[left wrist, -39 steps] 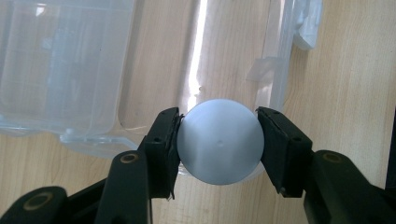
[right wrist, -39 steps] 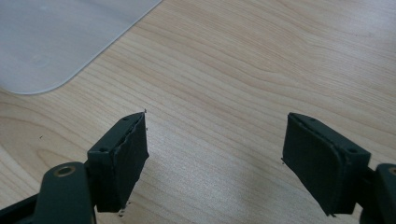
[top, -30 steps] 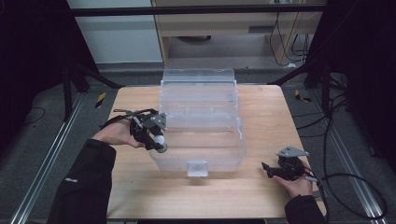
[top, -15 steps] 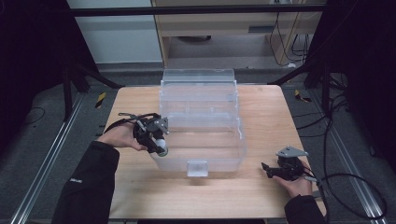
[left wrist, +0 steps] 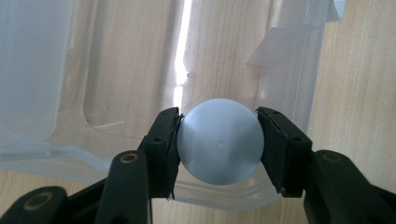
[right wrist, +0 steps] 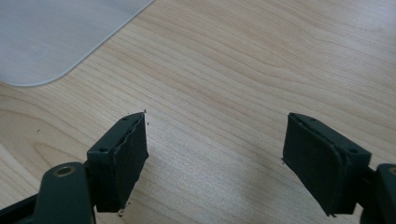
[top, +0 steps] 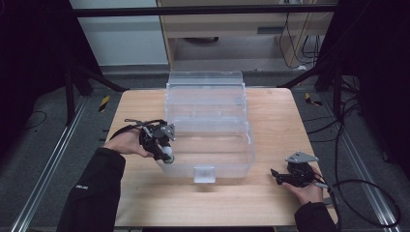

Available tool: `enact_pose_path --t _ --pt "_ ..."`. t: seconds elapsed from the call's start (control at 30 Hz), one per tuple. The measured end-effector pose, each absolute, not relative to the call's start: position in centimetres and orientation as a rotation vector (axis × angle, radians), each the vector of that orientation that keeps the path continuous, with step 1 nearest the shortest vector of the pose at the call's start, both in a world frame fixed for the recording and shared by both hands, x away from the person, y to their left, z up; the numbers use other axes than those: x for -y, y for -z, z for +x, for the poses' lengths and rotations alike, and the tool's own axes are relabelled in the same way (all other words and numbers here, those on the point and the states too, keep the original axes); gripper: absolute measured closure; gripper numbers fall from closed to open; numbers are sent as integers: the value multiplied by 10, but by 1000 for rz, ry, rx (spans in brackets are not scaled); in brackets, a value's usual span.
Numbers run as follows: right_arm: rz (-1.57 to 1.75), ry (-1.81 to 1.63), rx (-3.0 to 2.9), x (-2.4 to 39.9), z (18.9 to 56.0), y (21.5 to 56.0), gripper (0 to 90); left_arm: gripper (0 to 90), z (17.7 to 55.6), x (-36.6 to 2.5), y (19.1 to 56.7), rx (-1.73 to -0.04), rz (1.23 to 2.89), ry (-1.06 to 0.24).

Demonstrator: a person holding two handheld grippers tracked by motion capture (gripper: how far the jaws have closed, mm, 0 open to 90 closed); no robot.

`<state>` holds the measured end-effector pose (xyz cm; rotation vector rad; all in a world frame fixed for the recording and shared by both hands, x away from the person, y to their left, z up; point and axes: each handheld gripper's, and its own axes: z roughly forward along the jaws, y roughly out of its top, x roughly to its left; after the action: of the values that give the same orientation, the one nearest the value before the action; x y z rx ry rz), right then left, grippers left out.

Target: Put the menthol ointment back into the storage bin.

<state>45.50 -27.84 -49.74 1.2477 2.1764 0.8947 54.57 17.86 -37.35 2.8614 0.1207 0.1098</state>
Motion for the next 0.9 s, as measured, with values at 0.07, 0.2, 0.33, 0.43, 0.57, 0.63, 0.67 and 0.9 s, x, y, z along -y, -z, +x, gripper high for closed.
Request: enact_pose_path --t 0.07,0.2,0.33,0.43,0.57,0.63,0.67,0.9 --pt "1245 -895 -2178 278 455 498 219 504 547 -178 376 -119 2870 -110" --pt "1245 -892 -2178 278 455 498 218 504 548 -177 377 -114 2869 -102" --pt "1261 -892 -2176 278 455 498 217 504 548 -176 379 -111 2878 -99" --pt "1254 -893 -2181 278 455 498 217 504 548 -177 380 -108 2876 -103" --pt "1252 -891 -2183 278 455 498 216 504 549 -177 383 -115 2876 -92" --pt "1252 -893 -2186 278 455 499 216 504 549 -178 386 -116 2879 -90" --pt "1255 -894 -2186 278 455 499 216 505 549 -178 386 -117 2886 -90" --pt "1253 -893 -2189 278 456 499 215 504 551 -180 390 -126 2882 -82"
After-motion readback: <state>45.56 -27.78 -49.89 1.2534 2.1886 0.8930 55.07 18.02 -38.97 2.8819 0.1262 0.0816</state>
